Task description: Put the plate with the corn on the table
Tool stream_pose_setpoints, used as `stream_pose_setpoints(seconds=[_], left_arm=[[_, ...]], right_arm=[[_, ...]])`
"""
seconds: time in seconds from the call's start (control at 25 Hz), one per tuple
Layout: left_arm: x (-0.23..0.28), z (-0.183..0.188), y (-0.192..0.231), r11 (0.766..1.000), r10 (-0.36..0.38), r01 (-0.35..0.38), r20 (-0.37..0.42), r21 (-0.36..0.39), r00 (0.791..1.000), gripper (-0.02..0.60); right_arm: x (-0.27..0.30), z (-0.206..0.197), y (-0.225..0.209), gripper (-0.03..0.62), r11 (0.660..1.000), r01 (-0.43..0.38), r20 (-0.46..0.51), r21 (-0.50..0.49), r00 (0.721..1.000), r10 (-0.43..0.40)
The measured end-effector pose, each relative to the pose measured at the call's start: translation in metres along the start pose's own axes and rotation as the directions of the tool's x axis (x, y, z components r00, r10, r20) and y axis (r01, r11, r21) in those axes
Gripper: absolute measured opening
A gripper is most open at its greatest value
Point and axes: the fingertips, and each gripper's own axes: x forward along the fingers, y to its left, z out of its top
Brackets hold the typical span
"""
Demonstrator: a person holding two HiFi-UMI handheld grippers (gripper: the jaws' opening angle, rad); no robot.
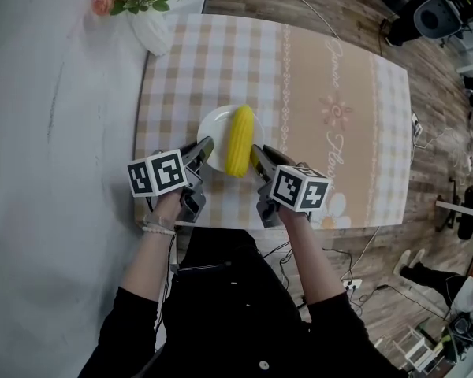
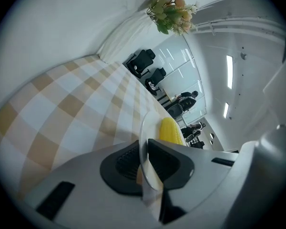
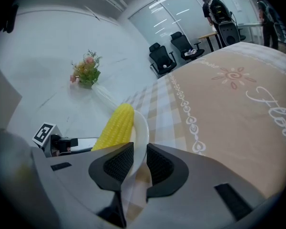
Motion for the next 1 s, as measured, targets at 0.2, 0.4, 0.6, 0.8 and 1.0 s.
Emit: stream_pose_setpoints(seconds=[0.2, 0.4, 0.6, 0.8, 1.0], left_arm=[[0.011, 0.006, 0.012, 0.999, 0.036, -0.036, -0.026, 0.003, 0.999, 0.051], [0.018, 0.007, 0.023, 0.996, 0.087, -0.086, -0.062, 0.01, 0.994, 0.061], [0.021, 0.006, 0.033, 0.989, 0.145, -0.142, -0.092, 0.048, 0.985, 0.079], [0.022, 0.007, 0.034, 0.985, 0.169, -0.164, -0.115, 0.048, 0.979, 0.081], [0.022, 0.007, 0.034, 0.971, 0.232, -0.22, -0.146, 0.096, 0.962, 0.094]], right_arm=[[0.014, 0.004, -0.004, 0.114, 1.0, 0.017, -0.017, -0.017, 1.0, -0.018], [0.024, 0.003, -0.009, 0.115, 0.998, 0.052, -0.047, -0.029, 0.997, -0.053], [0.031, -0.001, -0.012, 0.118, 0.993, 0.099, -0.092, -0.07, 0.99, -0.105], [0.032, 0.0, -0.012, 0.118, 0.99, 0.121, -0.103, -0.078, 0.986, -0.129], [0.032, 0.0, -0.013, 0.12, 0.983, 0.15, -0.103, -0.103, 0.982, -0.16]])
